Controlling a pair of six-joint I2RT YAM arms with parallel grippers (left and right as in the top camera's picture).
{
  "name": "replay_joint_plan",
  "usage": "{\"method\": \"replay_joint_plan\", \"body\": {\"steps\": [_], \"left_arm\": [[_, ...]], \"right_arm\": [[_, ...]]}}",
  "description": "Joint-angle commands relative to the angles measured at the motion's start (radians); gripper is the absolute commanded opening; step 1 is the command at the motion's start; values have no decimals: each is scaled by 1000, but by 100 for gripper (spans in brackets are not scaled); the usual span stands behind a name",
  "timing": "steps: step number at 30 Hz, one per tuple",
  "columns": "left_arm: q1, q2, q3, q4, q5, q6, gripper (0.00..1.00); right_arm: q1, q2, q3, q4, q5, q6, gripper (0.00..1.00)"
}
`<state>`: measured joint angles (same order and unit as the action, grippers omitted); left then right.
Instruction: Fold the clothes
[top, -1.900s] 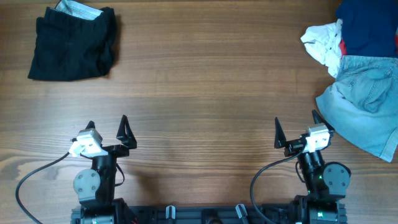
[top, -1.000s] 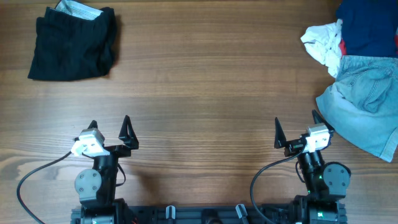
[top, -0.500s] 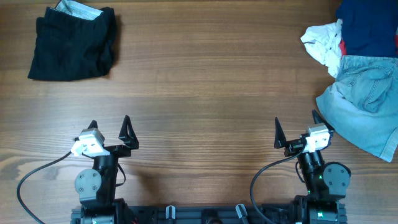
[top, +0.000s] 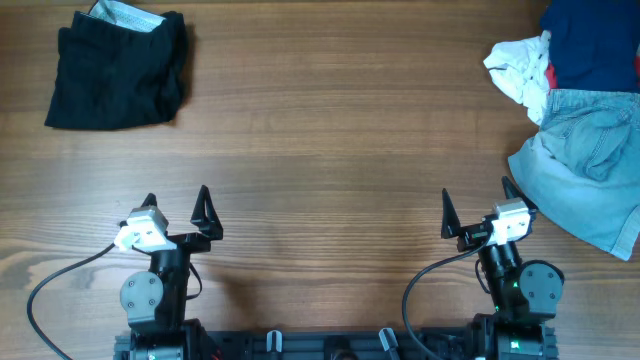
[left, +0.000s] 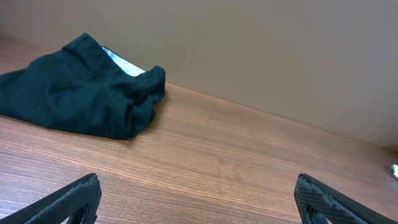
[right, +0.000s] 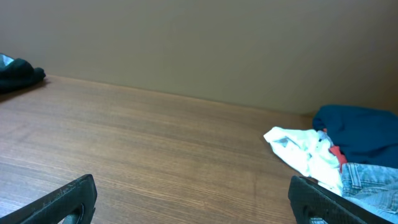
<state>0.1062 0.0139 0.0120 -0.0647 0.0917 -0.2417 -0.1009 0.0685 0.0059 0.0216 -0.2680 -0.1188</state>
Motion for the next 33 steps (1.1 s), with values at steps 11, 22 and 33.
{"method": "replay_joint_plan", "body": {"steps": [11, 22, 33], "left_arm": [[-4, 53, -6, 40, 138, -5, 100], [-4, 360, 220, 61, 158, -1, 100], [-5, 902, 774, -249, 215, 3, 100]], "right_arm": [[3, 2, 0, 45, 6, 76, 100], [3, 206, 180, 182, -76, 144, 100], [3, 824, 668, 197, -189, 149, 100]]}}
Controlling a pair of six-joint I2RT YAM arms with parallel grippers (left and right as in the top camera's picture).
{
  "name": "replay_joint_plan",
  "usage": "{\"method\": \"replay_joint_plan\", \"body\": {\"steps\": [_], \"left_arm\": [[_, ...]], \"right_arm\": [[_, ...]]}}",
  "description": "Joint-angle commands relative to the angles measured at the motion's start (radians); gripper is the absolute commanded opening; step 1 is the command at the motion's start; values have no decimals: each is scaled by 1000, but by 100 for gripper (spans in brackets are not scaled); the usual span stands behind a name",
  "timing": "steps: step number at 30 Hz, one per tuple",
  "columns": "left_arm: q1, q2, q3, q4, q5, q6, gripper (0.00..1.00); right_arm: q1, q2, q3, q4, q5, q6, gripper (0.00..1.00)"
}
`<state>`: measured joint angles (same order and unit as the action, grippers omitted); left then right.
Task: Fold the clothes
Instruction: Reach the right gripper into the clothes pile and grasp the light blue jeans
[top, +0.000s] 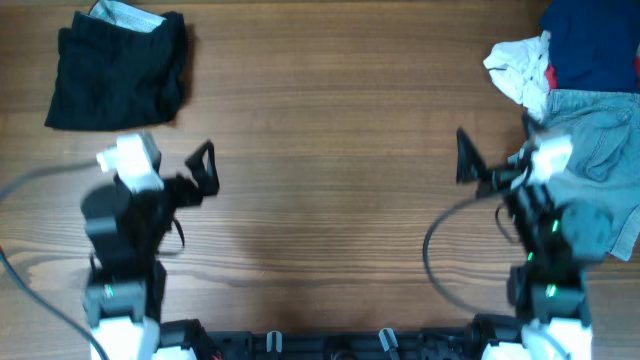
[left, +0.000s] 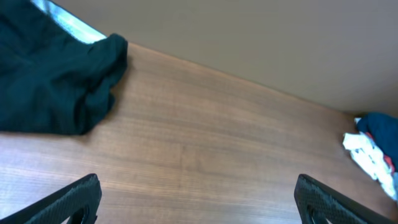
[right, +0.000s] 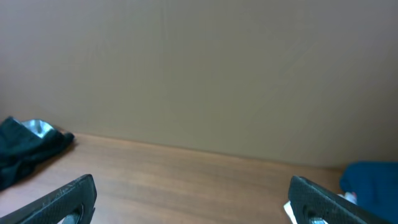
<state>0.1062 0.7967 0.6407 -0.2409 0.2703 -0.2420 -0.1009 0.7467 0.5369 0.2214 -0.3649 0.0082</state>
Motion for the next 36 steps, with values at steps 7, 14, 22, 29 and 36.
{"method": "replay_joint_plan", "body": {"steps": [7, 14, 22, 29, 36], "left_arm": [[-6, 407, 437, -325, 37, 75, 100], [-6, 550, 537, -420, 36, 78, 100], [-6, 615, 537, -403, 36, 78, 100], [-6, 629, 537, -418, 53, 78, 100], [-6, 631, 537, -399, 55, 78, 100]], "right_arm": [[2, 517, 487, -256, -144, 3, 100], [1, 829, 786, -536, -30, -137, 100], [-16, 1027, 808, -526, 121, -159, 100], [-142, 1044, 808, -560, 498, 72, 96], [-326, 1045, 808, -579, 537, 99, 95]]}}
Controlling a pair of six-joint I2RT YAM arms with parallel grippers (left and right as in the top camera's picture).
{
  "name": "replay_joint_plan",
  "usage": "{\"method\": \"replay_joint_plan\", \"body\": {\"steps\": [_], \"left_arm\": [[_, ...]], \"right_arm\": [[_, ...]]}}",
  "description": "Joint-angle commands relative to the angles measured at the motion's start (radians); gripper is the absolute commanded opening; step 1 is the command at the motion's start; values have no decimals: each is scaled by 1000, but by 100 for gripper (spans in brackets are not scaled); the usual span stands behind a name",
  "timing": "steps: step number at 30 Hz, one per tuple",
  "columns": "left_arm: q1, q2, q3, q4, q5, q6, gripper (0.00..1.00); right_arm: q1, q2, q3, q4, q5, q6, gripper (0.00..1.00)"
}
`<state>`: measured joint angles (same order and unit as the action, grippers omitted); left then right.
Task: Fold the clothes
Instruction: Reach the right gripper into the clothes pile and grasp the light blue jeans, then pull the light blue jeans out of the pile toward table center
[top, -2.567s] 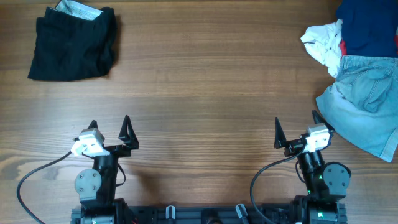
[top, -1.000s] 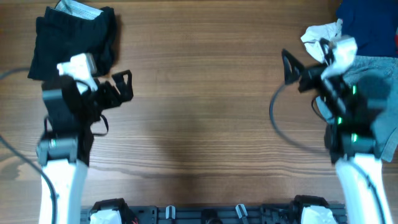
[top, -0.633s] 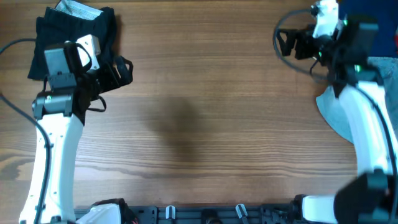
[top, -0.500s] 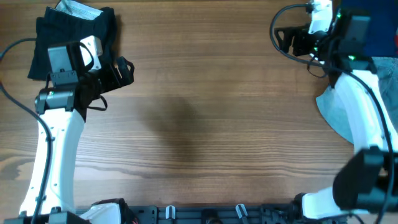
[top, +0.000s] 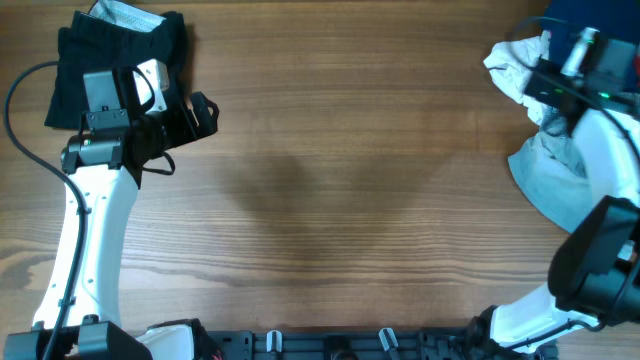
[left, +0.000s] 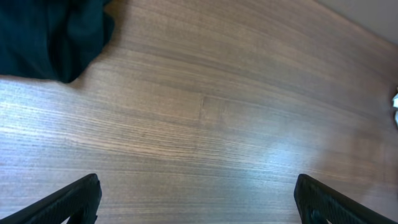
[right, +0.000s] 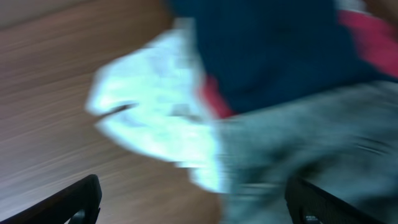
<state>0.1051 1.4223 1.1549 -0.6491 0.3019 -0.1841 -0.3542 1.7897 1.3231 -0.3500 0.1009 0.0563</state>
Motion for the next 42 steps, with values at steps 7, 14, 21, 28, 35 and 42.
{"method": "replay_joint_plan", "body": {"steps": [7, 14, 21, 28, 35, 42], "left_arm": [[-18, 5, 23, 16, 24, 20, 100], [-60, 21, 23, 29, 23, 20, 100], [-69, 33, 23, 29, 19, 20, 100], [-69, 33, 23, 24, 19, 20, 100], [-69, 33, 23, 25, 19, 20, 100], [-69, 33, 23, 44, 19, 20, 100]], "right_arm": [[-225, 0, 21, -108, 5, 29, 95], [-253, 6, 3, -198, -12, 28, 95], [-252, 39, -66, -127, -84, -4, 76], [-252, 77, -87, -105, -83, 11, 26], [-251, -14, -40, -113, -120, 36, 4], [-183, -245, 44, -155, -360, 26, 4]]}}
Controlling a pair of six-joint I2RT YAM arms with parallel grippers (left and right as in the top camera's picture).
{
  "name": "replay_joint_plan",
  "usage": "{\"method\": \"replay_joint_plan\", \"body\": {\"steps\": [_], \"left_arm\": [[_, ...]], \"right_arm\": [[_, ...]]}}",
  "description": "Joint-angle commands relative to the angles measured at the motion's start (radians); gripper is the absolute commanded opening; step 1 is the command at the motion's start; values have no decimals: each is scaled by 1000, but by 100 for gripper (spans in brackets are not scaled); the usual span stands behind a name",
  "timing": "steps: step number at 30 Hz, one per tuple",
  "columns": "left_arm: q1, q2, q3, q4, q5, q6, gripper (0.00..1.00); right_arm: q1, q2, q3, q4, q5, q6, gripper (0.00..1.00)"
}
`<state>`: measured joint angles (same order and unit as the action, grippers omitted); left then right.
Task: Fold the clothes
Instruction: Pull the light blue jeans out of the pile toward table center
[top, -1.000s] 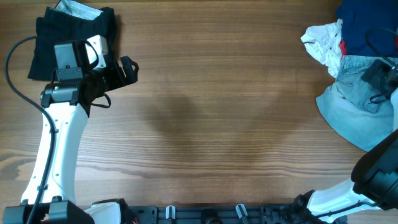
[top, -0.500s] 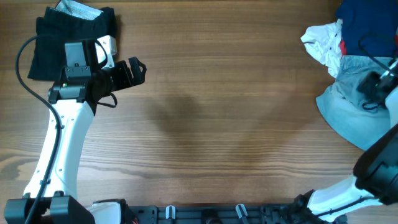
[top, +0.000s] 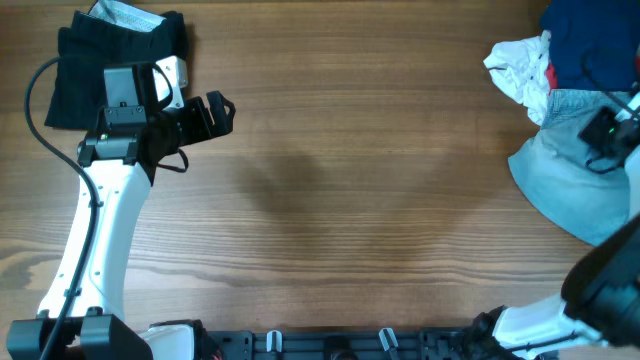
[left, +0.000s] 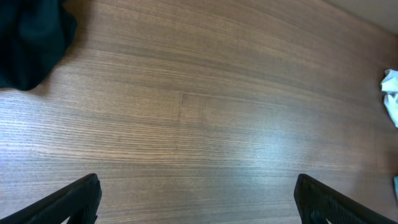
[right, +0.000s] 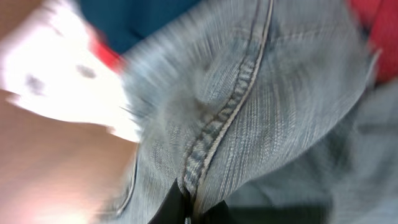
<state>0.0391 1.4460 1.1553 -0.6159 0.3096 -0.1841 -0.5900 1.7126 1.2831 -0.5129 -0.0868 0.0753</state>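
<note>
Light denim shorts (top: 565, 185) lie crumpled at the right edge, below a white garment (top: 518, 66) and a dark blue one (top: 590, 40). My right gripper (top: 603, 131) sits on the shorts' upper part. In the right wrist view it (right: 194, 208) is shut on a stitched seam of the denim (right: 249, 106). A folded black garment (top: 112, 72) lies at the far left. My left gripper (top: 207, 112) hovers open just right of it. The left wrist view shows its fingers (left: 74, 199) wide apart over bare wood, the black garment (left: 28, 43) at top left.
The wooden table (top: 340, 150) spans the view between the two clothing spots. The white garment's edge (left: 390, 93) shows at the right of the left wrist view. A cable (top: 40, 95) loops from the left arm over the black garment's near side.
My right gripper was open over the white and blue garments; now it is nearer the front on the denim shorts and shut on their seam. The left gripper has shifted slightly to the right.
Both grippers stood open near the table's front edge. Then both arms were raised and further out over the table. Then the left was beside the black garment and the right over the pile at the far right. Now the right is shut on the denim.
</note>
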Motion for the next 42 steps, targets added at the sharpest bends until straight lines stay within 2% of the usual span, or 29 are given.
{"method": "replay_joint_plan", "body": {"steps": [1, 6, 9, 14, 19, 22, 24, 25, 27, 28, 30, 37, 42], "left_arm": [[-3, 9, 23, 11, 12, 20, 100], [-3, 9, 23, 14, 12, 20, 100], [-3, 9, 23, 18, 12, 20, 100], [-2, 9, 23, 18, 12, 20, 100], [-2, 9, 23, 18, 11, 20, 100], [-2, 9, 23, 19, 11, 20, 100], [-2, 9, 23, 22, 11, 20, 100], [-2, 9, 23, 25, 11, 20, 100], [-2, 9, 23, 30, 12, 20, 100], [-2, 9, 23, 32, 12, 19, 100], [-2, 9, 23, 29, 13, 19, 100], [-5, 41, 21, 23, 16, 51, 100], [-6, 132, 21, 37, 16, 49, 100]], "right_arm": [[77, -201, 86, 3, -206, 14, 4], [266, -293, 87, -36, -344, 68, 4], [458, -294, 85, -42, -392, 86, 4], [750, -243, 85, -42, -262, 111, 4], [885, -102, 85, -69, -296, 111, 4], [893, -64, 85, -81, -343, 107, 4], [892, -62, 85, -82, -360, 74, 12], [890, -66, 85, -84, -359, 53, 24], [882, -75, 85, -97, -355, 27, 67], [877, -78, 85, -103, -351, 21, 79], [852, -86, 86, -121, -351, 3, 82], [697, -125, 86, -266, -415, -22, 81], [695, -123, 34, -405, -431, -86, 79]]}}
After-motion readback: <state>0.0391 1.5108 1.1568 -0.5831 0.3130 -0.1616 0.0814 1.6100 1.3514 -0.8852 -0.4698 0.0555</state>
